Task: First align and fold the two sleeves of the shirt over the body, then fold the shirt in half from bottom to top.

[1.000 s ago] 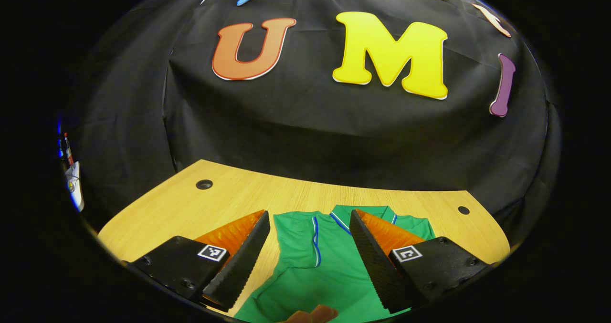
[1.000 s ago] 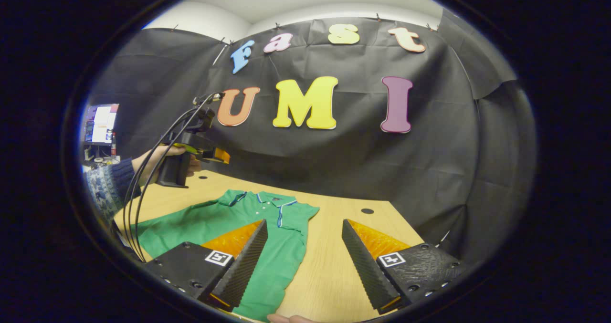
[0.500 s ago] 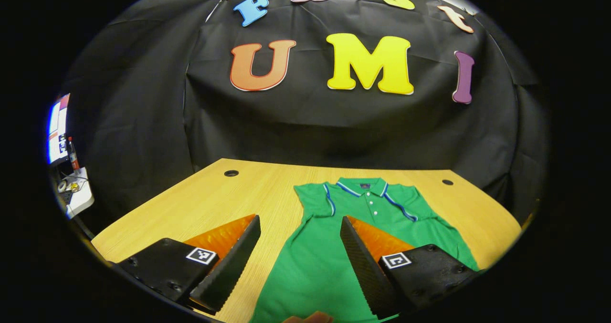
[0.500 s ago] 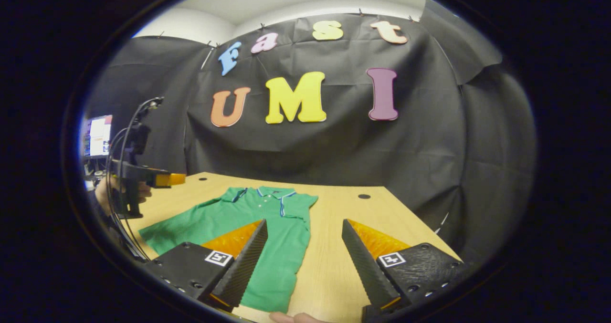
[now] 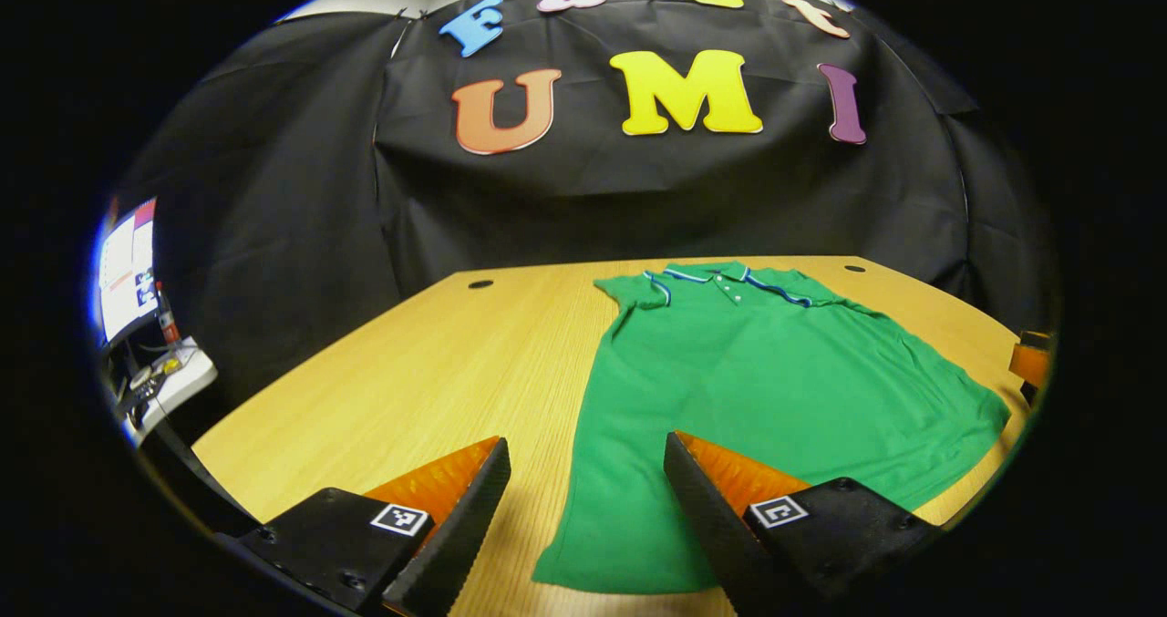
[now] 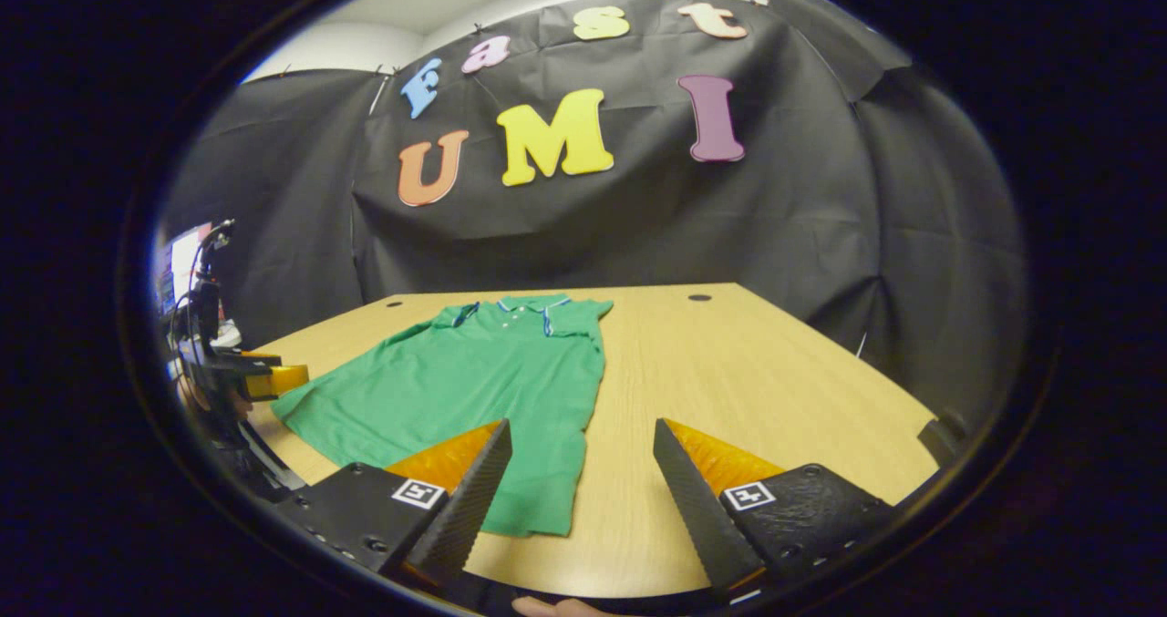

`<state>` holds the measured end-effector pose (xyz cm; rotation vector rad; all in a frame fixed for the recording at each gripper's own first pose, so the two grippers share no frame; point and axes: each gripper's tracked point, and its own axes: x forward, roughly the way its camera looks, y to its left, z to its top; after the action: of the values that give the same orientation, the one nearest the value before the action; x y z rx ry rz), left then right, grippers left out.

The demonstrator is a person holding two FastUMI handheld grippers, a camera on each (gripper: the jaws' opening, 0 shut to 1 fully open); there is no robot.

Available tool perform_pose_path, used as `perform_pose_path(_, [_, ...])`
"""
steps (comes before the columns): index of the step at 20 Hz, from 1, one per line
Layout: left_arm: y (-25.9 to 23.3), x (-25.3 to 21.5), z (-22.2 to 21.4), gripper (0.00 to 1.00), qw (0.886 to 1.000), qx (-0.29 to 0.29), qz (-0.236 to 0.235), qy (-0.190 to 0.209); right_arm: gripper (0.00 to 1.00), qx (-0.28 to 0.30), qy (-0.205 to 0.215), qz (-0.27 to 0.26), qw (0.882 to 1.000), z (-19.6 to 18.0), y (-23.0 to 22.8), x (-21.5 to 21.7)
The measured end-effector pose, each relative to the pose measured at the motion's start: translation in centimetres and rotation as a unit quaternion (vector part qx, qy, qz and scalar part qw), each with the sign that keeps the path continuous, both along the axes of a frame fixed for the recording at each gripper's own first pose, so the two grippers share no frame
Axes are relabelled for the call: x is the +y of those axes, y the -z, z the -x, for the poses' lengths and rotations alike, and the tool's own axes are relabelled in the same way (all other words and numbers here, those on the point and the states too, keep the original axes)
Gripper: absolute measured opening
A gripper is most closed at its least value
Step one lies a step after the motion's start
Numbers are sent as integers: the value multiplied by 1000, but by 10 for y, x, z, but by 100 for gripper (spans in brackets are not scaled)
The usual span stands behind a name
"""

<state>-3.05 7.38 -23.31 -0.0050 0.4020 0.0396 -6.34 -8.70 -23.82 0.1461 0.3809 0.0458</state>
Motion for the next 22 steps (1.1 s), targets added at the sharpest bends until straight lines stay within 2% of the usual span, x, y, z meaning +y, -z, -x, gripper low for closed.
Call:
perform_pose_path(3, [3,9,4,100,1000,-6,-6,-2,96,30,-5,11,999,3,16,10])
perform_pose_path(7, [22,-5,5,100,1000,19,19,15,96,39,-15,28,999,6,24,22])
perform_pose_path(8, [17,-5,4,100,1000,9,16,16,92,44,-11,35,998,6,28,21])
perform_pose_path(9, [19,-6,2,100,1000,13,19,15,96,53,-8,39,998,6,34,20])
perform_pose_path(11, [20,-5,0,100,1000,15,21,9,100,58,-4,28,998,5,34,21])
perform_pose_path(12, [20,-9,1,100,1000,15,20,9,97,62,-1,32,998,5,37,19])
perform_pose_path(13, [19,-10,-1,97,1000,15,21,5,96,63,1,33,997,5,37,19])
perform_pose_path(14, [20,-9,-2,90,1000,18,19,-2,98,58,4,29,998,1,38,21])
perform_pose_path(15, [19,-11,-4,82,1000,20,20,-5,95,59,5,26,998,1,38,23])
perform_pose_path(16, [20,-15,-4,69,999,23,22,-7,80,58,3,17,998,2,37,28])
perform_pose_path(17, [19,-20,-4,46,999,24,25,-3,65,59,-6,12,998,0,37,35])
perform_pose_path(18, [18,-23,-5,37,999,26,23,-1,39,59,-13,7,998,-2,38,39])
perform_pose_path(19, [18,-25,-5,22,999,27,23,0,28,62,-17,-3,998,-3,37,43])
perform_pose_path(20, [17,-26,-4,17,999,27,24,1,4,60,-18,-9,998,-3,37,42])
perform_pose_path(21, [16,-28,-3,9,999,28,28,4,5,63,-21,-10,998,-4,38,43])
perform_pose_path(22, [14,-29,-1,8,999,26,29,6,1,63,-30,-7,998,-4,36,44])
